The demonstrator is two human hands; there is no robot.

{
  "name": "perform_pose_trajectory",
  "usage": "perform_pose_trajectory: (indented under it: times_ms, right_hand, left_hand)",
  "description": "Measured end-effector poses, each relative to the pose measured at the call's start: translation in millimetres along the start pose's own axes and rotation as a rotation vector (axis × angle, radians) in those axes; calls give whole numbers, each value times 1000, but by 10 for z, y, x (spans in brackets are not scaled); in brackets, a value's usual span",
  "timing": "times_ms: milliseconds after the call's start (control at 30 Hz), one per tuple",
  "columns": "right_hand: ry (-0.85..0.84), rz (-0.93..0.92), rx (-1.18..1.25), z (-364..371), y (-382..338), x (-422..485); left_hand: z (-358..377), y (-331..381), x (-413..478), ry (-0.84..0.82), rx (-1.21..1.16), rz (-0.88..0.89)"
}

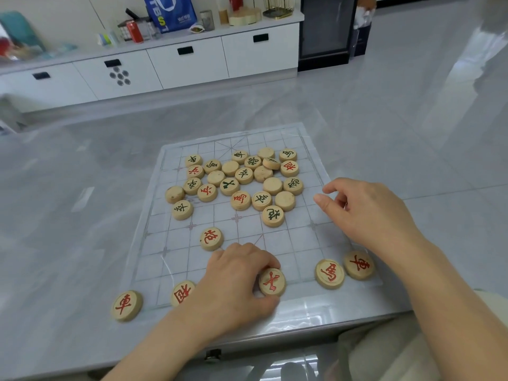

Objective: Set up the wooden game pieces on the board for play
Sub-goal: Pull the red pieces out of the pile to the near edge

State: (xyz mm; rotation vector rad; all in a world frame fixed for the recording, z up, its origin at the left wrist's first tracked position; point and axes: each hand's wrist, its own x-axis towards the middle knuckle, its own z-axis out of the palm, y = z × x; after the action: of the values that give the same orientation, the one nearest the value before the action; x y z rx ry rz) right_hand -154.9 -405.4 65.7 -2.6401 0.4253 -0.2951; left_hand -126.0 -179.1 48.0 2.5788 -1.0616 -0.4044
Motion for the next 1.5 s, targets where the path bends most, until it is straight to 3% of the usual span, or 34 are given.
perform_pose_trajectory:
  times_ms: [133,333,467,833,1233,1500]
  right_hand:
    - [3,0,1,16,23,-7]
    - [12,6,15,4,37,-23]
    - [-1,0,5,13,19,-18]
    - [-14,11,0,34,7,-16]
    - [-23,-20,-12,60,-44,3]
    - [-72,-58,-61,112,-126,47]
  left_hand:
    - [-91,-30,22,-1,-29,-20]
    - [-343,-331,151,253,-187,-221]
    - [-408,-591,189,307,-245,-320]
    - [-461,-1106,493,482,-149,-405]
    - [-723,-1489,709,394,-224,-548]
    - [-723,-1648,701,217,-163,-390]
